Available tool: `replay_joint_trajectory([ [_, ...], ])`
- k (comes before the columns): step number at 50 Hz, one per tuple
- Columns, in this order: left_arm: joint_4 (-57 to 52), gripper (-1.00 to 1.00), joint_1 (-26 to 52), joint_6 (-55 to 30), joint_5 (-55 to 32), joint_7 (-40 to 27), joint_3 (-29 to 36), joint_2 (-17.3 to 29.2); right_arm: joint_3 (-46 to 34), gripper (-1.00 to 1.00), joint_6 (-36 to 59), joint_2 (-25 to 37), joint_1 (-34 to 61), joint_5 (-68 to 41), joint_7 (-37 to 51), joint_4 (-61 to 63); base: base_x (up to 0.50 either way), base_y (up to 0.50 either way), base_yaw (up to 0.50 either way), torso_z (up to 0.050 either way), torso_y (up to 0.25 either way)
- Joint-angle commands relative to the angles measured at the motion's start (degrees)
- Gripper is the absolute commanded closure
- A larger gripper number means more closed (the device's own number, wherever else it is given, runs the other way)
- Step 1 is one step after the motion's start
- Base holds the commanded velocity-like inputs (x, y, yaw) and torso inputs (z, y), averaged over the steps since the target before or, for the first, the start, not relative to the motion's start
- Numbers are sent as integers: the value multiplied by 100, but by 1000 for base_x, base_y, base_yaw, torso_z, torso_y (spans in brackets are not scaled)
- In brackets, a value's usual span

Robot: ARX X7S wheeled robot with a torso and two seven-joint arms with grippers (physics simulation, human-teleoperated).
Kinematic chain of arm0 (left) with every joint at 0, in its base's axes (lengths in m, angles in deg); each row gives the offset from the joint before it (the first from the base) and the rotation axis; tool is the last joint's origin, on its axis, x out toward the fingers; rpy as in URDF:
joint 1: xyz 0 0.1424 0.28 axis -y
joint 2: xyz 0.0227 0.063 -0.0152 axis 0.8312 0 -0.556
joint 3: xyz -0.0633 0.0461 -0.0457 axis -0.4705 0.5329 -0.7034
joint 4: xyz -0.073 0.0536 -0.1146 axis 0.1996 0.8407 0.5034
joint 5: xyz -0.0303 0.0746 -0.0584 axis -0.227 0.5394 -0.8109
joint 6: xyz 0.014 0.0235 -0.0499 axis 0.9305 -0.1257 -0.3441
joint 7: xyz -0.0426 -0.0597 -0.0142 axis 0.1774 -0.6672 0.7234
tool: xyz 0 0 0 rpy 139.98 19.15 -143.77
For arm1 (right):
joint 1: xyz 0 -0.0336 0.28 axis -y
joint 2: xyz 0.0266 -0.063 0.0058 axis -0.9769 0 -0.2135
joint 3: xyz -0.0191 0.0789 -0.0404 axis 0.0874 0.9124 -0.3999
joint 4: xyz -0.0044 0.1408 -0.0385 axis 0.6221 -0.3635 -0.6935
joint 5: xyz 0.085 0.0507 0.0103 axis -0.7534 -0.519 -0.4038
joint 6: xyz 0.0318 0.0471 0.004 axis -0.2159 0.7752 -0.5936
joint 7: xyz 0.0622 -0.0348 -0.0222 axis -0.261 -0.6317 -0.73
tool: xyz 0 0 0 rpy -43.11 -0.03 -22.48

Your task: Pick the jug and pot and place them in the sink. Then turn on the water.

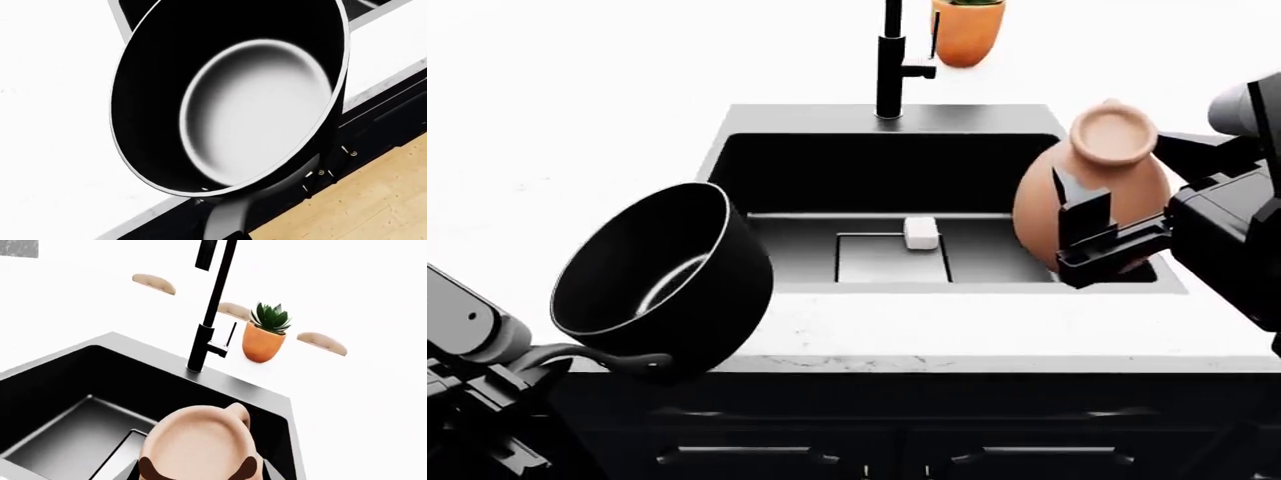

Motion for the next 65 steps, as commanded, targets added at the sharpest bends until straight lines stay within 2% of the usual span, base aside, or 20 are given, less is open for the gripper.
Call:
replay_joint_trajectory([
  [1,31,100,1994,83,142,-134,-280,-31,161,100,-80,89,-101,230,64,-10,0,0,0,0,0],
  [9,-5,100,1963,105,153,-127,-300,-8,181,100,-91,128,-118,93,193,-23,50,0,0,1,3],
  [34,14,100,1930,65,160,-87,-407,9,-51,100,41,39,294,-114,301,-194,334,-4,0,1,3],
  [41,8,100,1903,69,172,-79,-420,-2,24,100,-105,87,2,44,208,-62,338,-3,0,1,3],
  [47,3,100,1886,63,164,-95,-437,-13,-104,100,74,63,434,-233,362,-254,337,-3,0,0,3],
  [54,-7,100,1882,44,141,-105,-471,-19,6,100,-124,119,28,-20,248,-55,339,-2,0,1,3],
  [65,-1,100,1847,50,161,-85,-497,-7,-16,100,-148,125,46,-9,231,-86,338,-1,0,1,4],
])
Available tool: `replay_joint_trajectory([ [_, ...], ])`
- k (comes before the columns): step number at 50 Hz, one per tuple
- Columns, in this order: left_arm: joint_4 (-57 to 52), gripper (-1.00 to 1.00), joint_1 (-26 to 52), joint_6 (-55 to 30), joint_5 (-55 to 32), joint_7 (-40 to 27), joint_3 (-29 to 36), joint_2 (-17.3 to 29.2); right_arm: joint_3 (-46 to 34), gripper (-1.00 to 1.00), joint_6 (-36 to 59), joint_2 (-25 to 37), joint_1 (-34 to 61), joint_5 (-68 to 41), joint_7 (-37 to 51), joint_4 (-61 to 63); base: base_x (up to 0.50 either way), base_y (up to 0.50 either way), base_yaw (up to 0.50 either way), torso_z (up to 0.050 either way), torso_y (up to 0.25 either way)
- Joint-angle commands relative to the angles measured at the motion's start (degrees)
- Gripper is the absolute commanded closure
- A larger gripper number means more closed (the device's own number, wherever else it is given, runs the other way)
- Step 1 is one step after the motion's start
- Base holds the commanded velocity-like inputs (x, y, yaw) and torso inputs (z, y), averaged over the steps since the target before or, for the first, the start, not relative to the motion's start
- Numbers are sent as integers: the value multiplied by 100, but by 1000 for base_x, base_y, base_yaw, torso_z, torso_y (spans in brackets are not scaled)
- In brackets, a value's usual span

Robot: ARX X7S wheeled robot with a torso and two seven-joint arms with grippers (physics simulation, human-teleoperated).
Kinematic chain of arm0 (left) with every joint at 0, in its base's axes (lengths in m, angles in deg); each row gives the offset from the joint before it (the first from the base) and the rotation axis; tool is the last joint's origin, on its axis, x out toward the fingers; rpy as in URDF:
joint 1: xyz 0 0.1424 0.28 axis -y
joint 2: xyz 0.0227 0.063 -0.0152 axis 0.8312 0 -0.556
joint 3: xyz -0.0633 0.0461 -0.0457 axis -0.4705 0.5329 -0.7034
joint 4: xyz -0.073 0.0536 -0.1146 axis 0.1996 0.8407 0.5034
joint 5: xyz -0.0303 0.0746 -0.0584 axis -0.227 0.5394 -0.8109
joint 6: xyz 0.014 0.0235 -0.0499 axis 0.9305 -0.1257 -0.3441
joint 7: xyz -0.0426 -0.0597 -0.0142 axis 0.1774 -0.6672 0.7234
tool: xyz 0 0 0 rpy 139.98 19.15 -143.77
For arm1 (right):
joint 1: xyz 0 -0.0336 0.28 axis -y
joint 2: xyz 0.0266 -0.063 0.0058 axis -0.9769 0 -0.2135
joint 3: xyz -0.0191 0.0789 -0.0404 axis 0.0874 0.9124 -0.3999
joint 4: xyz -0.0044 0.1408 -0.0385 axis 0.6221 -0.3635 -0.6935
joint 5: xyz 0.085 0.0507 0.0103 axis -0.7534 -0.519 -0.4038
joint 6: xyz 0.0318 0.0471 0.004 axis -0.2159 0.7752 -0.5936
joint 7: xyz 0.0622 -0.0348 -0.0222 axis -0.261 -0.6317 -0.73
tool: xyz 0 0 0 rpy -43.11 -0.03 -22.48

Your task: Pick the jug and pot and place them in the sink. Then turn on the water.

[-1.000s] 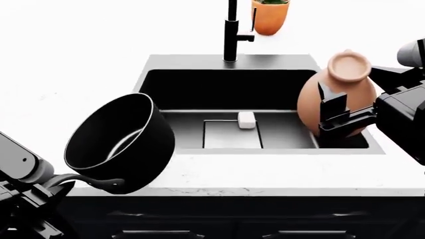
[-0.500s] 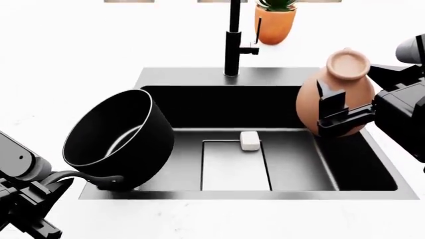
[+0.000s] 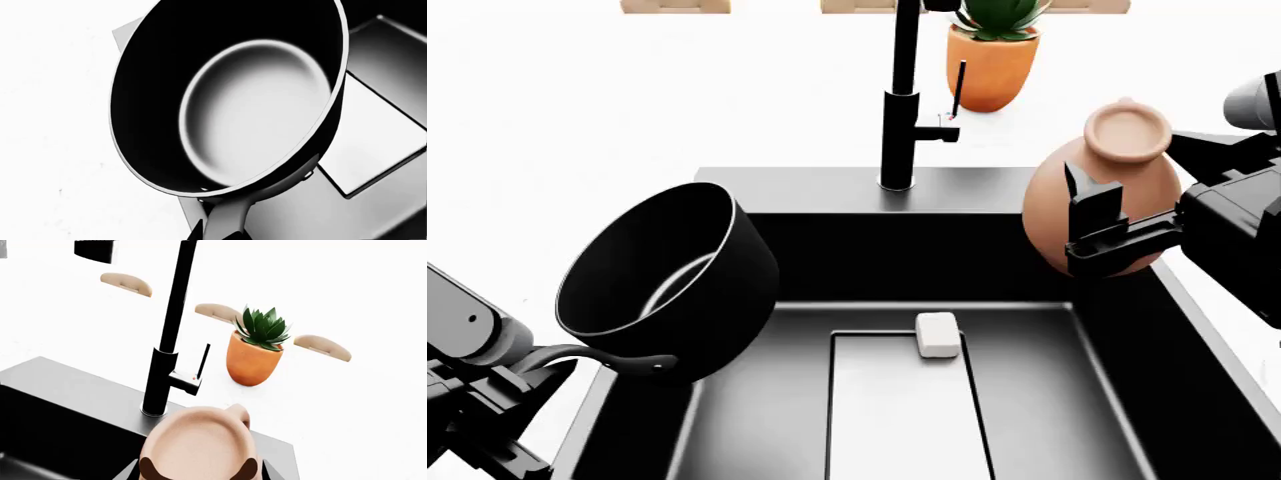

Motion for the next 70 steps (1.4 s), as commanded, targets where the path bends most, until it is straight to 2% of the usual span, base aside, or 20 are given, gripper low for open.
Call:
replay_joint_trajectory([
  [1,59,100,2009,40,242,-96,-276,-7,55,100,-19,9,9,201,-57,25,336,-3,0,0,0],
  [6,61,100,2001,28,230,-108,-297,-17,-25,100,108,6,320,-5,65,-143,211,0,0,2,4],
  [10,66,100,1990,16,227,-125,-309,-44,65,100,-64,38,-30,210,-57,19,0,0,0,0,3],
  [14,59,100,1963,21,239,-137,-307,-64,-17,100,60,24,262,20,37,-117,0,0,0,3,2],
  [21,82,100,1889,-17,325,-181,-264,-262,84,100,-106,88,-69,192,-61,11,0,0,0,0,3],
  [26,173,100,1918,-275,496,-289,-234,-700,124,100,-139,143,-119,176,-65,14,0,0,-1,2,2],
  [33,363,100,2177,-883,881,-309,-123,-1657,351,100,-420,264,-659,411,-251,167,0,0,-1,0,3],
  [41,646,100,2663,-1496,838,-516,29,-2580,512,100,-571,372,-916,440,-318,208,0,0,-1,1,3],
  [49,903,100,2619,-1609,1684,-106,384,-3390,514,100,-578,400,-886,419,-316,193,0,0,0,1,3],
  [52,1096,100,2484,-1515,2043,73,533,-3570,523,100,-598,409,-911,439,-332,193,0,0,0,0,3],
  [70,1868,100,2094,-1326,2435,571,918,-4085,490,100,-608,431,-873,393,-289,191,0,0,0,1,2],
])
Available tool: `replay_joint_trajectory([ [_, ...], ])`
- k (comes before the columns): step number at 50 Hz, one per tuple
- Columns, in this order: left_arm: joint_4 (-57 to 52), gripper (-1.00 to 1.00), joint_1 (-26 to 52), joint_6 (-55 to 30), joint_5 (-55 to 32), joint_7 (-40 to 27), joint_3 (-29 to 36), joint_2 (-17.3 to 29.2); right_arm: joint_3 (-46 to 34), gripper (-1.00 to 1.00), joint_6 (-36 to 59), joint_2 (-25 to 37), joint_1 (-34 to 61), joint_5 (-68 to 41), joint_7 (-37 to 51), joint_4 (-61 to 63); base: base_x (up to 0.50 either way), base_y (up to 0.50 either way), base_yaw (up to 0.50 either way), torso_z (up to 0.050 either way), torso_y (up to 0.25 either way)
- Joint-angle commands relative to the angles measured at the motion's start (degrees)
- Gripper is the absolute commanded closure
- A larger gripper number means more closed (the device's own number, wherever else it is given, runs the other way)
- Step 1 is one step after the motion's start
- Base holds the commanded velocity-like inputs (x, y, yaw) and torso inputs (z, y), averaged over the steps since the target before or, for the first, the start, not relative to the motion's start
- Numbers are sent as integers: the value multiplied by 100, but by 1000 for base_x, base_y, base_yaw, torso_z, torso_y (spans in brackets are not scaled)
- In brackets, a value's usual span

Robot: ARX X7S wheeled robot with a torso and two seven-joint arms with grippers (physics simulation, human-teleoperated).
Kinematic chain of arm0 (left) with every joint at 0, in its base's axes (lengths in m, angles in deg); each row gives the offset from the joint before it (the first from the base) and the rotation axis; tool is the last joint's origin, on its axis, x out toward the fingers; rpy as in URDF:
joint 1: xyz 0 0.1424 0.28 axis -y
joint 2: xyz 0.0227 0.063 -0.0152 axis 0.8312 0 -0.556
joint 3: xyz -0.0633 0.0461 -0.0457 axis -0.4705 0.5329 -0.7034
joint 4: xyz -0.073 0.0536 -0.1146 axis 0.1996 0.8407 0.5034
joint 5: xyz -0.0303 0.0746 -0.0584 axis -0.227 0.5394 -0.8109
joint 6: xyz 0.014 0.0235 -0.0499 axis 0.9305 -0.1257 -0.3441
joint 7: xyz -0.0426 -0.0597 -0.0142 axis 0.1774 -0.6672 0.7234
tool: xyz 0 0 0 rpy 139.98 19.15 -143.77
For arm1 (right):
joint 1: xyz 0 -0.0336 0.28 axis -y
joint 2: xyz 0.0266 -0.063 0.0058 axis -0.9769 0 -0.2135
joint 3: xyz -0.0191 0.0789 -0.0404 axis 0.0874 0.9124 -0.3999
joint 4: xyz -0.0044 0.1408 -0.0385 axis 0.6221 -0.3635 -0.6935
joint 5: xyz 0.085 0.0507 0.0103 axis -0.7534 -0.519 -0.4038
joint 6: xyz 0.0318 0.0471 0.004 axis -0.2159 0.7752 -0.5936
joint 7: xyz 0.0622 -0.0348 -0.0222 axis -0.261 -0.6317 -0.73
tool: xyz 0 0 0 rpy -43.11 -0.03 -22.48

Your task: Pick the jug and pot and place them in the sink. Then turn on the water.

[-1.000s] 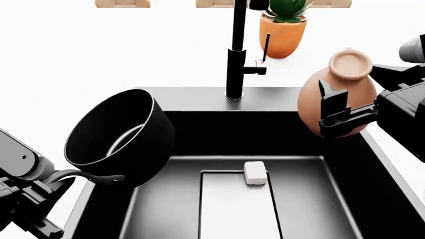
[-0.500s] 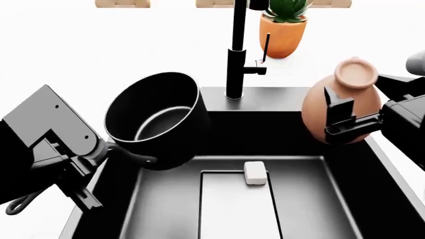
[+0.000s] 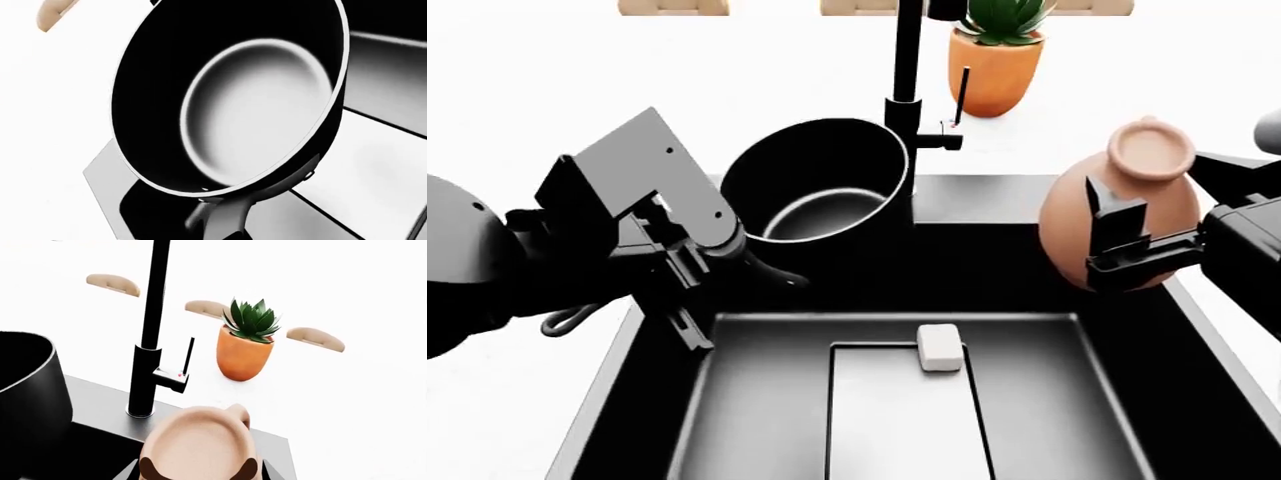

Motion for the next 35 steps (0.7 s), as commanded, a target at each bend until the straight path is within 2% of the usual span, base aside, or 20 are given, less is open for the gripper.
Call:
replay_joint_trajectory([
  [1,461,100,86,78,962,141,35,-406,73,100,10,38,58,126,-16,20,0,0,0,0,10],
  [17,645,100,-252,-3,1235,67,477,-849,119,100,-89,65,-70,177,-66,25,0,0,0,1,3],
  [35,992,100,-631,215,1715,187,877,-1138,95,100,-122,74,-67,194,-81,4,0,0,0,1,2],
])
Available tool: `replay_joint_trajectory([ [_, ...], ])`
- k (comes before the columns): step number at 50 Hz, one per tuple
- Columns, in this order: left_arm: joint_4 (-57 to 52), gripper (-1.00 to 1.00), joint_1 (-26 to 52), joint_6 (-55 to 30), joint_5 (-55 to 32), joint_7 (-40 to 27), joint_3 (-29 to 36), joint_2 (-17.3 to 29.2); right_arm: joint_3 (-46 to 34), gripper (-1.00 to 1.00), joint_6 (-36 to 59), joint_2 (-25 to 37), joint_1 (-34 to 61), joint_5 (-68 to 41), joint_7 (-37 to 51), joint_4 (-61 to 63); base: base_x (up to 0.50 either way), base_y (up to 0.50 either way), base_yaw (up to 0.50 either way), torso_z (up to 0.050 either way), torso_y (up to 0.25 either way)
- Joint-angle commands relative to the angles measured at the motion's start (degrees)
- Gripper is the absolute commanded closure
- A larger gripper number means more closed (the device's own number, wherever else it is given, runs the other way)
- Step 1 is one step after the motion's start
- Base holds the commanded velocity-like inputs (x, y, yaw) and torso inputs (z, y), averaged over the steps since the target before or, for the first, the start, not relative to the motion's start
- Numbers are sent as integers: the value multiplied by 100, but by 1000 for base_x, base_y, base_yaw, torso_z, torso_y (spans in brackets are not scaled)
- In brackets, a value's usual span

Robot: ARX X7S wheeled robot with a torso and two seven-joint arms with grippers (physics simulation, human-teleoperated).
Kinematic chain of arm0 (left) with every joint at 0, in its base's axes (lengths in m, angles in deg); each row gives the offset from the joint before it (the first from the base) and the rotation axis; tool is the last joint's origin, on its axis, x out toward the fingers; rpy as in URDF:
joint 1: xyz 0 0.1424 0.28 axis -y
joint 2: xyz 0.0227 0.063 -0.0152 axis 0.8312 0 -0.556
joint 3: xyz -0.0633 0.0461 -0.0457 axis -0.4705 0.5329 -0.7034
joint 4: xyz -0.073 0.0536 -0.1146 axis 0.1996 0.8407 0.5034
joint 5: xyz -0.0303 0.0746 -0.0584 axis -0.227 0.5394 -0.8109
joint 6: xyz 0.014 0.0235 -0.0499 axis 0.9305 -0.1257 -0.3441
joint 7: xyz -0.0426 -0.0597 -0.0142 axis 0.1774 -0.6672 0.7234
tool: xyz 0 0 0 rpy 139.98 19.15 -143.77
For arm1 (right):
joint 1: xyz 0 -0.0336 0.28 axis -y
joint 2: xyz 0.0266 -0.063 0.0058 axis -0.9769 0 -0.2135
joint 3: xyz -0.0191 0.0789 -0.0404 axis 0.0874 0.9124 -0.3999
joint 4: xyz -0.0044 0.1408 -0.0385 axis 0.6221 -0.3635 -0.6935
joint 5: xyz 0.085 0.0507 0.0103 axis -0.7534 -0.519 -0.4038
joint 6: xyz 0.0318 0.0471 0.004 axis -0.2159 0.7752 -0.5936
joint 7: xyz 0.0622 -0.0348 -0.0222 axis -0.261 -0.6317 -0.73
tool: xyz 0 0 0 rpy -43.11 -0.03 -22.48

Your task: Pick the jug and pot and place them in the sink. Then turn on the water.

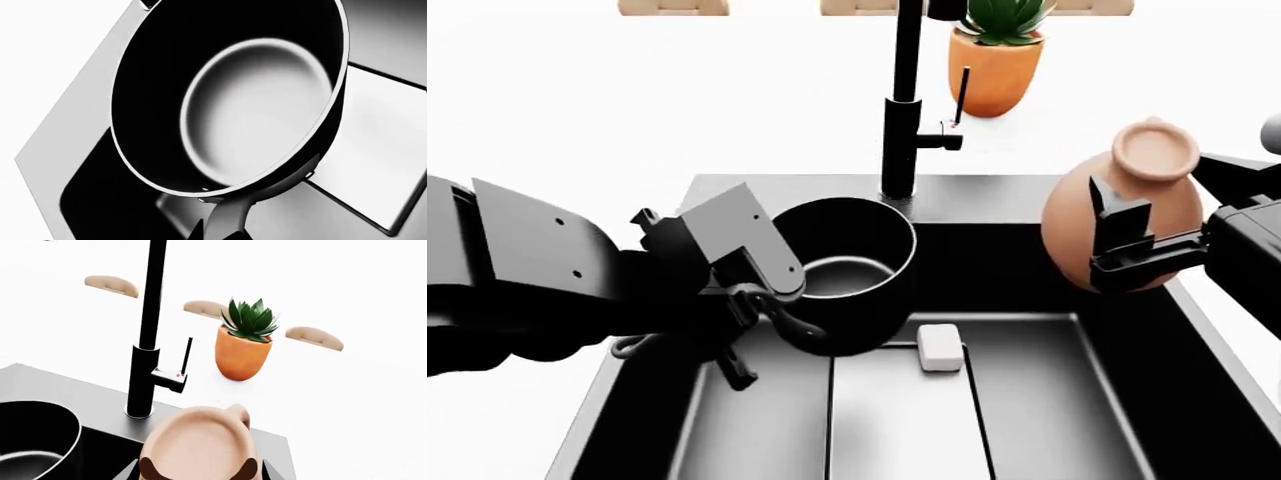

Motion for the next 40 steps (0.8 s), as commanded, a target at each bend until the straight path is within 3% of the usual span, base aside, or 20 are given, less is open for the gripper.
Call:
replay_joint_trajectory([
  [1,247,100,-17,137,798,-82,-9,-186,54,100,3,7,42,188,-61,2,0,0,0,0,10],
  [40,544,100,-683,544,1156,63,411,-430,10,100,-46,51,-14,175,-16,4,0,0,0,1,2],
])
